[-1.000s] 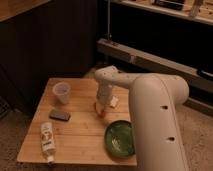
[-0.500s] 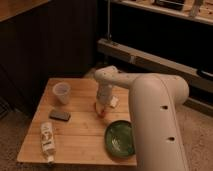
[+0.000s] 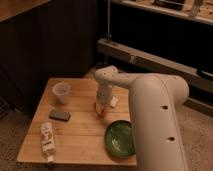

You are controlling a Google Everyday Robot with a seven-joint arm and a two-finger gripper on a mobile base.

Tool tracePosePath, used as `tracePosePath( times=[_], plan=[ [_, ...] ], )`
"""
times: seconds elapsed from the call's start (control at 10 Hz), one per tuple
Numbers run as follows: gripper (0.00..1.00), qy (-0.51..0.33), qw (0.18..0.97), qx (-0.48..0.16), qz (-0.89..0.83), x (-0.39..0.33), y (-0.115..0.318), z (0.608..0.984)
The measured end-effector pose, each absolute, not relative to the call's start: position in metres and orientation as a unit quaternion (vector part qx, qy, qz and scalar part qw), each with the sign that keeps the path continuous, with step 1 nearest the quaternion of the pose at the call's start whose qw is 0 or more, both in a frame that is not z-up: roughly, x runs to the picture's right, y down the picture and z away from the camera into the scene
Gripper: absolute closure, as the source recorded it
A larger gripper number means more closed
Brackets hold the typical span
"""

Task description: Drag the pepper across the table

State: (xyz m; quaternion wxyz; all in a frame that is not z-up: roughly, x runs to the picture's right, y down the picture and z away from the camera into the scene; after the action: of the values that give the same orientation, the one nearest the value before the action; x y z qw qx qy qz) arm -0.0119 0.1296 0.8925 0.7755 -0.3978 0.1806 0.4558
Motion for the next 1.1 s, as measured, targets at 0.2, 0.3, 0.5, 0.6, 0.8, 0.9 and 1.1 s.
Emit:
tracePosePath(
  times=[0.2, 0.3, 0.5, 0.6, 0.8, 0.9, 1.1],
  plan=[
    [0.97, 0.181, 0.776, -0.398, 0.456, -0.0118, 0.1294, 0.8924],
    [0.97, 0.181, 0.775, -0.398, 0.456, -0.0111, 0.13, 0.8923],
    [0.97, 0.181, 0.775, -0.398, 0.456, -0.0094, 0.1306, 0.892],
    [0.97, 0.181, 0.775, -0.398, 0.456, -0.0093, 0.1304, 0.8917],
    [0.97, 0.181, 0.775, -0.398, 0.456, -0.0089, 0.1305, 0.8915],
    [0.97, 0.181, 0.775, -0.398, 0.457, -0.0074, 0.1313, 0.8913],
    [0.97, 0.182, 0.774, -0.398, 0.457, -0.0035, 0.1329, 0.8901]
  ],
)
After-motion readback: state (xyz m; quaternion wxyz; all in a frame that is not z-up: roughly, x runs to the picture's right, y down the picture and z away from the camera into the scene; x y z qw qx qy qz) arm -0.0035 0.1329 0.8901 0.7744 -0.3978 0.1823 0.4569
